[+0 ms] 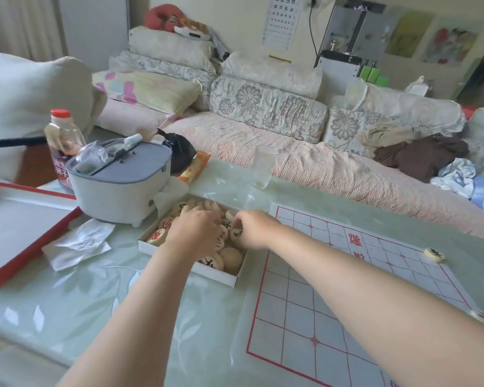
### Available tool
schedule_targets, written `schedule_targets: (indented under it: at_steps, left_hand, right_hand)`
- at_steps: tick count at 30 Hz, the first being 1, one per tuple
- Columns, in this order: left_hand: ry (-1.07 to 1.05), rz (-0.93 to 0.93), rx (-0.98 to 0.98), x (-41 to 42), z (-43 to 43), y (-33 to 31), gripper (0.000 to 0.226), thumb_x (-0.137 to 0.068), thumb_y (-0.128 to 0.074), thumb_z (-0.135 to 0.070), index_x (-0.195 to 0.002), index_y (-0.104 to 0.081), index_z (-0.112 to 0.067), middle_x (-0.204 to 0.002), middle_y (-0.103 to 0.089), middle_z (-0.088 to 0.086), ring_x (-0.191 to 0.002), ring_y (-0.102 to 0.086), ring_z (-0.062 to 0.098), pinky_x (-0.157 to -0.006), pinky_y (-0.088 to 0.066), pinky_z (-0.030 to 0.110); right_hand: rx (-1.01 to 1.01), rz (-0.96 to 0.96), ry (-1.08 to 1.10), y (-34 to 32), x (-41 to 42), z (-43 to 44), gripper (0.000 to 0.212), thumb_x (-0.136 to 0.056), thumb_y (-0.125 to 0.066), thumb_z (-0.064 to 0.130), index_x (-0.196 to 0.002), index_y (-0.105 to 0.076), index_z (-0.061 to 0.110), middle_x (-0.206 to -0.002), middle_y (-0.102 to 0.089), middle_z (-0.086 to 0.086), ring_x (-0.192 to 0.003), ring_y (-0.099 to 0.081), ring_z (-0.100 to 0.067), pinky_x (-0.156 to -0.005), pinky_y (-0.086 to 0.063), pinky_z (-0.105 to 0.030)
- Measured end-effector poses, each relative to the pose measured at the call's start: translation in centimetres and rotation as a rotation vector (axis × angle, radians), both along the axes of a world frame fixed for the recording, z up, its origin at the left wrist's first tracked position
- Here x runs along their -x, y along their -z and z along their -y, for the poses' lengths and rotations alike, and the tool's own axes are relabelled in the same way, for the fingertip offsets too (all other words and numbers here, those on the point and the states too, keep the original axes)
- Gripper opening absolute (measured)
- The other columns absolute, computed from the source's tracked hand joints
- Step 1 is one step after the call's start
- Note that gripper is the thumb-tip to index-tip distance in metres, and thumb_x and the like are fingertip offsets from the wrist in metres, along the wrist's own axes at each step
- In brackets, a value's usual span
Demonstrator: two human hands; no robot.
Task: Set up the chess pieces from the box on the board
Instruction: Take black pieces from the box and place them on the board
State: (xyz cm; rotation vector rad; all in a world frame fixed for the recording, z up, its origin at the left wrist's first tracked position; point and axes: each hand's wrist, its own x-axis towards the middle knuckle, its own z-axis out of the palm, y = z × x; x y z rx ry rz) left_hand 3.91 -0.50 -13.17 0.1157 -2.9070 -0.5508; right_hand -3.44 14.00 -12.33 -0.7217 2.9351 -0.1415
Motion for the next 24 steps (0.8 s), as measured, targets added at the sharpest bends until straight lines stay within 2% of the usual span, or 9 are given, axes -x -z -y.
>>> schedule_targets:
  at_steps: [5,7,9,10,13,15,17,21,24]
  left_hand:
    - [-0.01,-0.058,-0.148,0.9,0.0,-0.2,0.033,-0.092,-0.048,-0.024,-0.122,-0.059,-0.031,-0.12,-0.063,0.0,-0.112,-0.049,0.025,-0.09,-0.044,0.035]
    - [-0.024,-0.071,-0.252,1.0,0.0,-0.7,0.034,-0.093,-0.05,-0.023,-0.127,-0.056,-0.025,-0.121,-0.064,0.001,-0.108,-0.057,0.024,-0.084,-0.045,0.031]
    - [-0.048,-0.056,-0.396,0.9,0.0,-1.2,0.04,-0.092,-0.056,-0.027,-0.132,-0.051,-0.022,-0.119,-0.064,0.001,-0.105,-0.06,0.023,-0.078,-0.045,0.029]
    - [-0.063,-0.062,-0.482,0.8,0.2,-1.4,0.042,-0.09,-0.06,-0.03,-0.131,-0.052,-0.023,-0.114,-0.065,0.001,-0.1,-0.061,0.022,-0.076,-0.045,0.029]
    - [-0.15,-0.113,-0.62,0.4,1.5,-1.6,0.037,-0.084,-0.066,-0.026,-0.12,-0.06,-0.028,-0.098,-0.069,0.0,-0.087,-0.064,0.02,-0.073,-0.052,0.031]
    - [-0.255,-0.15,-0.661,-0.2,3.0,-1.7,0.039,-0.079,-0.066,-0.018,-0.116,-0.062,-0.028,-0.103,-0.069,0.002,-0.091,-0.066,0.024,-0.079,-0.056,0.034]
    - [-0.348,-0.176,-0.649,-0.8,4.8,-1.8,0.039,-0.077,-0.062,-0.013,-0.113,-0.063,-0.028,-0.104,-0.068,0.002,-0.09,-0.066,0.027,-0.076,-0.055,0.033]
    - [-0.4,-0.185,-0.596,-1.7,7.6,-1.2,0.042,-0.08,-0.053,-0.005,-0.112,-0.065,-0.029,-0.101,-0.064,0.002,-0.081,-0.063,0.027,-0.064,-0.046,0.025]
    - [-0.402,-0.195,-0.548,-1.9,8.5,-0.8,0.044,-0.081,-0.053,-0.005,-0.114,-0.064,-0.033,-0.108,-0.065,0.0,-0.076,-0.058,0.021,-0.055,-0.04,0.021]
  right_hand:
    - [0.295,-0.023,-0.072,-0.4,-0.1,-0.8,0.041,-0.084,-0.071,0.029,-0.123,-0.062,0.023,-0.122,-0.058,-0.003,-0.114,-0.056,-0.018,-0.086,-0.038,-0.021]
    - [0.399,-0.043,-0.107,-1.1,-0.3,-0.5,0.045,-0.079,-0.077,0.022,-0.121,-0.063,0.023,-0.115,-0.058,0.003,-0.104,-0.058,-0.007,-0.079,-0.036,-0.012]
    - [0.507,-0.027,-0.125,-1.9,-0.7,0.1,0.048,-0.076,-0.079,0.017,-0.12,-0.063,0.024,-0.109,-0.058,0.011,-0.081,-0.052,0.015,-0.068,-0.032,-0.003]
    - [0.544,-0.024,-0.141,-2.3,-0.9,0.6,0.048,-0.075,-0.08,0.017,-0.12,-0.063,0.026,-0.108,-0.059,0.014,-0.073,-0.049,0.019,-0.065,-0.032,-0.003]
    - [0.594,-0.009,-0.206,-2.9,-1.3,2.5,0.049,-0.075,-0.081,0.019,-0.119,-0.062,0.027,-0.111,-0.063,0.011,-0.069,-0.051,0.011,-0.067,-0.039,-0.013]
    - [0.564,0.004,-0.212,-3.0,-1.3,3.8,0.053,-0.078,-0.079,0.018,-0.126,-0.059,0.025,-0.117,-0.062,0.006,-0.072,-0.051,0.001,-0.074,-0.044,-0.022]
    - [0.506,-0.009,-0.202,-2.9,-0.9,5.0,0.052,-0.082,-0.073,0.014,-0.131,-0.056,0.023,-0.121,-0.06,0.003,-0.077,-0.05,-0.004,-0.077,-0.042,-0.024]
    - [0.378,-0.024,-0.159,-2.3,-0.2,7.3,0.048,-0.085,-0.064,0.014,-0.132,-0.056,0.023,-0.13,-0.058,0.002,-0.111,-0.057,-0.015,-0.09,-0.045,-0.027]
    - [0.31,-0.013,-0.114,-1.5,0.0,9.0,0.05,-0.087,-0.062,0.021,-0.136,-0.054,0.025,-0.137,-0.055,0.001,-0.124,-0.053,-0.019,-0.1,-0.045,-0.031]
